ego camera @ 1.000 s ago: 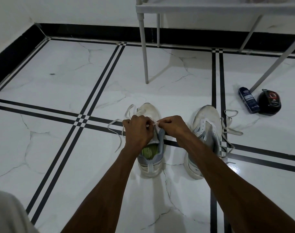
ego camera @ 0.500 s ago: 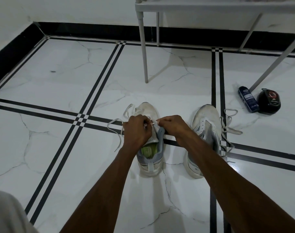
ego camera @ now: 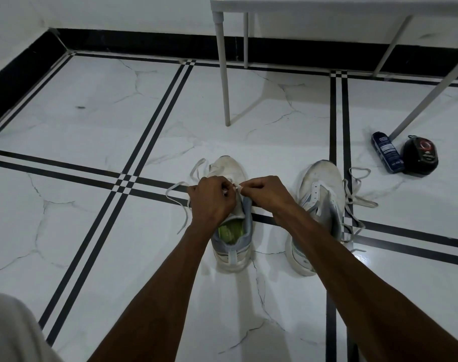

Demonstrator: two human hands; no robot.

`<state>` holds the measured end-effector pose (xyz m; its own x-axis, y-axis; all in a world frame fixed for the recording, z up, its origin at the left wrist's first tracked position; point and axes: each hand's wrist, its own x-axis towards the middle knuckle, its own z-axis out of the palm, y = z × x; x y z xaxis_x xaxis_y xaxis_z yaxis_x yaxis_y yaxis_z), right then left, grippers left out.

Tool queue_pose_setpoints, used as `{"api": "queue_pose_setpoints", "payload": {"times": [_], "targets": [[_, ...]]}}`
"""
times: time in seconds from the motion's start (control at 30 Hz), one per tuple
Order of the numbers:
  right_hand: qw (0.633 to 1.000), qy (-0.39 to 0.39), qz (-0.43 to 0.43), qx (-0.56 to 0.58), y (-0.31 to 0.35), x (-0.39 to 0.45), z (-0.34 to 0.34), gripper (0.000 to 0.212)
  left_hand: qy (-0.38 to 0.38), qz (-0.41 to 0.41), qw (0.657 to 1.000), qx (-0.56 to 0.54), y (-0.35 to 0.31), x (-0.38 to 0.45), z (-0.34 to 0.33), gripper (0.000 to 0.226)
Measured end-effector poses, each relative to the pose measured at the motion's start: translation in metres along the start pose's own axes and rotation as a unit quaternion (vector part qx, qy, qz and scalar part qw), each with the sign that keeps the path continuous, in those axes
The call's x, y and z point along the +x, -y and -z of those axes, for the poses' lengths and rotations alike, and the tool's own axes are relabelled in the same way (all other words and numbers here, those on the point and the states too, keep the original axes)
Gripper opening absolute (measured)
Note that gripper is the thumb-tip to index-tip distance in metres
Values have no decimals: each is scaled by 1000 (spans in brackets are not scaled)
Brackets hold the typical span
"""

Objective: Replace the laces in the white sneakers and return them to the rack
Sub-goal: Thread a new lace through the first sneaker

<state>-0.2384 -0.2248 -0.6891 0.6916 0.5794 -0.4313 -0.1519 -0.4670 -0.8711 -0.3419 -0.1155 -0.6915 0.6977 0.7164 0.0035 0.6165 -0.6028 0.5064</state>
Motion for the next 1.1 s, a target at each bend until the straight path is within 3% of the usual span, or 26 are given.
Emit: {"api": "queue_pose_setpoints", "payload": {"times": [0.27, 0.4, 0.5, 0.6, 0.7, 0.83, 0.93, 1.03, 1.1], "targets": [[977, -73, 132, -150, 2, -17, -12, 18, 1, 31, 999, -23, -3, 0, -6, 16], [998, -54, 37, 1, -10, -15, -14, 15, 13, 29, 999, -25, -3, 2, -8, 17], [999, -45, 30, 1, -11, -12, -12, 14, 18, 32, 999, -20, -3, 2, -9, 15], [995, 30, -43, 83, 0, -10, -3, 27, 9, 42, 997, -60, 1, 1, -6, 11], [986, 74, -65, 133, 6, -1, 4, 17, -10, 31, 995, -91, 2, -1, -4, 5], [992, 84, -43, 84, 10, 9, -1, 15, -64, 9, 987, -148, 7, -6, -2, 10], [997, 70, -22, -8, 10, 14, -5, 26, -98, 31, 989, -108, 9, -12, 0, 18], [999, 37, -28, -20, 6, 20, -6, 19, -53, 46, 997, -12, -3, -21, -3, 55], [997, 60, -32, -21, 7, 19, -7, 14, -35, 52, 998, -10, -5, -24, -5, 52]]}}
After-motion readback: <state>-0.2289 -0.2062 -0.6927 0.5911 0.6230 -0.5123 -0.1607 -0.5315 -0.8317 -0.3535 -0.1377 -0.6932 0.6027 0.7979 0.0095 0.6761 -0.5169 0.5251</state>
